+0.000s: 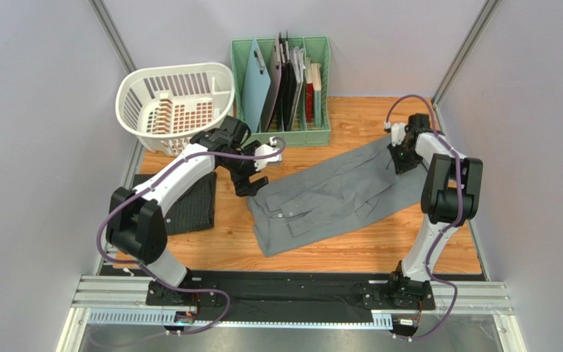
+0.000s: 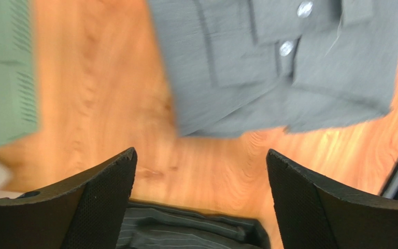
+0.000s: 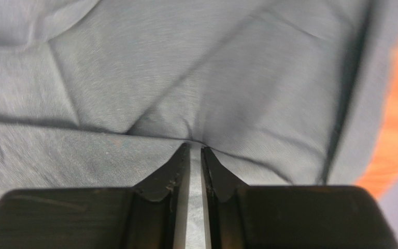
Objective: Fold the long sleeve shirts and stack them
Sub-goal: Fold the shirt
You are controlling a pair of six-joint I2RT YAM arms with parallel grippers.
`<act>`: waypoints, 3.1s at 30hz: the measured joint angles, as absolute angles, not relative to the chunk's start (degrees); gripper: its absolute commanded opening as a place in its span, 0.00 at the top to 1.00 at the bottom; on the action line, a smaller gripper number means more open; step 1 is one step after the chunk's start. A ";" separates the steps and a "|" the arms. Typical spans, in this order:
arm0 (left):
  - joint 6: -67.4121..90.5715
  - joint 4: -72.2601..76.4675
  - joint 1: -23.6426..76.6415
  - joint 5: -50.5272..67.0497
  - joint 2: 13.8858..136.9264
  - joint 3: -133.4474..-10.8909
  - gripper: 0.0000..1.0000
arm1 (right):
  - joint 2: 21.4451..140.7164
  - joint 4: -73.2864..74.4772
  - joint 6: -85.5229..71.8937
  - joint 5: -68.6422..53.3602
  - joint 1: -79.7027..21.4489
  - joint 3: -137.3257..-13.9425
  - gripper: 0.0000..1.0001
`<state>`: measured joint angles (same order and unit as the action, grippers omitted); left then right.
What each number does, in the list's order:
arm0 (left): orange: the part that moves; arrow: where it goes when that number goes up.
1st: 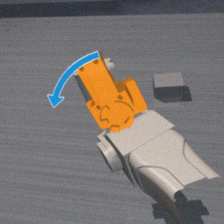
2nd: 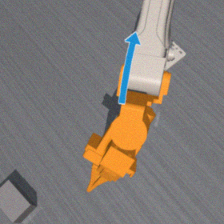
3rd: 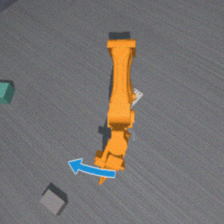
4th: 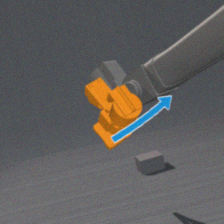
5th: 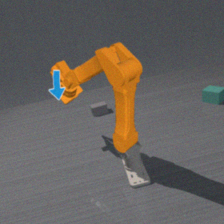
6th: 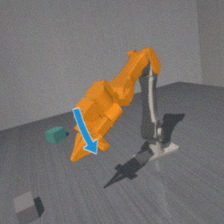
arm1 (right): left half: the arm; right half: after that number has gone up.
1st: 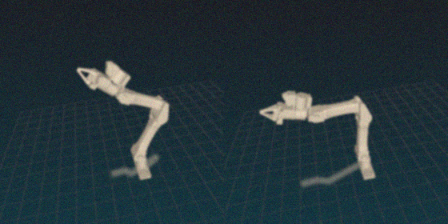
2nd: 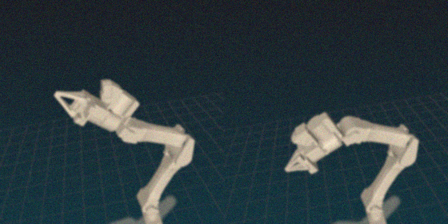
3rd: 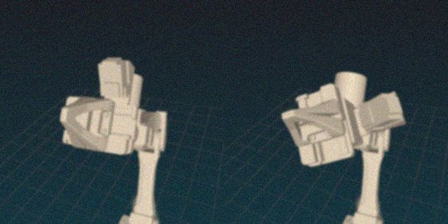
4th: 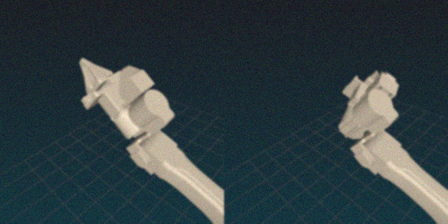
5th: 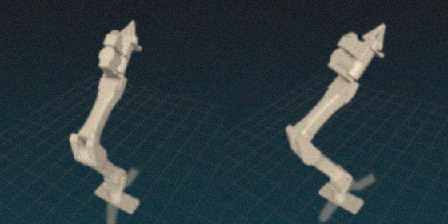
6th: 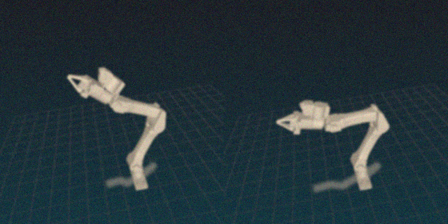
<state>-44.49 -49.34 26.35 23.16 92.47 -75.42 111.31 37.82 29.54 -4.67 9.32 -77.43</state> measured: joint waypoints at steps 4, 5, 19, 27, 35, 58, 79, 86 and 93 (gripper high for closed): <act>-47.24 -45.43 28.08 23.64 89.25 -75.44 0.07 | 113.97 37.45 29.23 -8.25 12.27 -86.94 0.78; -47.90 -44.71 29.02 23.51 89.62 -75.46 0.15 | 113.03 37.93 29.02 -10.52 12.69 -87.88 0.78; -31.92 -41.47 35.44 32.69 109.84 -88.09 0.20 | 109.47 48.86 29.76 -28.67 -2.92 -86.91 0.76; -21.08 -38.83 38.33 37.19 115.57 -88.99 0.28 | 115.87 48.05 27.62 -26.72 -2.94 -85.45 0.80; -15.44 -38.15 39.27 37.87 120.77 -89.01 0.29 | 117.86 46.48 25.04 -26.04 -2.81 -84.99 0.84; -13.39 -39.59 38.54 38.15 116.27 -86.85 0.80 | 117.56 44.23 20.88 -24.40 -2.59 -84.01 0.85; -28.82 -49.10 36.93 20.97 116.46 -89.06 0.66 | 95.09 41.06 17.37 -19.38 -0.47 -75.57 0.76; -31.27 -52.21 37.65 19.35 120.64 -90.70 0.78 | 104.84 40.05 17.23 -12.16 -0.51 -69.12 0.79; -29.32 -53.08 43.59 23.33 118.67 -86.06 0.89 | 112.07 38.52 19.03 -6.79 -0.62 -77.47 0.79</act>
